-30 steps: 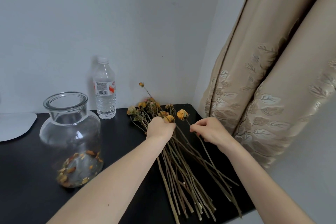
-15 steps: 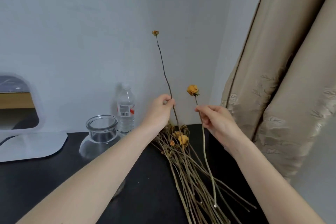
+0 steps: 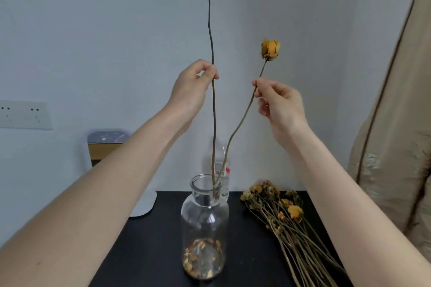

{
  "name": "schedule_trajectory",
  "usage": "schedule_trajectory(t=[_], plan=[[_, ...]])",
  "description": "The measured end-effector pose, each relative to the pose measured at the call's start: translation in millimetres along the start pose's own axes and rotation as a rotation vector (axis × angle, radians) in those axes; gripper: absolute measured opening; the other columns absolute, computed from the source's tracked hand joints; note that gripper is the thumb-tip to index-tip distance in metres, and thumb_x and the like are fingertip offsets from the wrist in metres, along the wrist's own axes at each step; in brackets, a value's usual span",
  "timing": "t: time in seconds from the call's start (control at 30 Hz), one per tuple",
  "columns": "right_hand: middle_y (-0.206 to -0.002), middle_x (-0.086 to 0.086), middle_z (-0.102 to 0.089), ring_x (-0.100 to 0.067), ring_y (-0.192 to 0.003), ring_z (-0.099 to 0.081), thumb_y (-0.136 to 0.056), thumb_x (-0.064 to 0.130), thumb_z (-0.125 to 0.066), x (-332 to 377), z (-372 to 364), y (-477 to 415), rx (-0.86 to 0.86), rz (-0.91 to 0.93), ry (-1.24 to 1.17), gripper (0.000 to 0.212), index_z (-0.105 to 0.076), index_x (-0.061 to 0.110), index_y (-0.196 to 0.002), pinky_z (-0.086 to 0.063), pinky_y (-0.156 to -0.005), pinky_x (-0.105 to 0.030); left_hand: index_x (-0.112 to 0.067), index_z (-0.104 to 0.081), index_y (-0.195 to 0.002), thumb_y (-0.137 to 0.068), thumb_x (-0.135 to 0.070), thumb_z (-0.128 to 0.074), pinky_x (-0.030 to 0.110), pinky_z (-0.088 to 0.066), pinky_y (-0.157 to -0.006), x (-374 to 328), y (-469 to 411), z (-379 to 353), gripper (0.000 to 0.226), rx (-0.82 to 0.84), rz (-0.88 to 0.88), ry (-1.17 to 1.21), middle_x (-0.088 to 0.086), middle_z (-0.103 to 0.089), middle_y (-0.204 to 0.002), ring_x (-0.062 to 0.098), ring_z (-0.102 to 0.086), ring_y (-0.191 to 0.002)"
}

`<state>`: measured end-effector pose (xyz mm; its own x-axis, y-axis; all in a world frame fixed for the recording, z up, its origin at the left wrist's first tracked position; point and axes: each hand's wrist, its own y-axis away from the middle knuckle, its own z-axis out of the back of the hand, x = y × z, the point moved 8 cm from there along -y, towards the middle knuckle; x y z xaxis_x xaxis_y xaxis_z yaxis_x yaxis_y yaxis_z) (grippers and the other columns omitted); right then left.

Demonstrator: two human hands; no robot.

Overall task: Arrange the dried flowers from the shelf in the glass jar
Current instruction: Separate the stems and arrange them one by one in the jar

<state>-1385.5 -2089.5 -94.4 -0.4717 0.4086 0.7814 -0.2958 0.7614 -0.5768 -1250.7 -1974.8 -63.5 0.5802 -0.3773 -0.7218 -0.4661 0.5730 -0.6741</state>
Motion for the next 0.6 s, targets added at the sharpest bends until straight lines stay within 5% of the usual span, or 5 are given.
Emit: schedule_trajectory(t=[0.23, 0.6], plan=[[-0.055, 0.01, -0.053, -0.004, -0.043, -0.037, -0.09, 0.015, -0.058, 8.6, -27.0, -7.1, 0.001, 0.114, 0.026, 0.017, -0.067, 0.018, -0.075, -0.033, -0.043, -0.014, -0.022, -0.05, -0.071, -0.096, -0.023, -0.041, 0.017, -0.021, -0.039, 8.5, -8.9, 30.4, 0.027, -0.059, 0.012, 0.004, -0.007, -0.029, -0.057, 0.005, -0.023, -0.038], [-0.059, 0.008, -0.054, -0.002, -0.045, -0.04, -0.091, 0.016, -0.057, -30.3, -29.9, -5.9, 0.033, 0.077, 0.151, 0.017, -0.066, 0.02, -0.077, -0.035, -0.046, -0.013, -0.023, -0.05, -0.073, -0.097, -0.023, -0.04, 0.016, -0.023, -0.039, 24.5, -17.7, 32.7, 0.026, -0.072, 0.015, 0.044, -0.007, -0.028, -0.057, 0.004, -0.024, -0.039]])
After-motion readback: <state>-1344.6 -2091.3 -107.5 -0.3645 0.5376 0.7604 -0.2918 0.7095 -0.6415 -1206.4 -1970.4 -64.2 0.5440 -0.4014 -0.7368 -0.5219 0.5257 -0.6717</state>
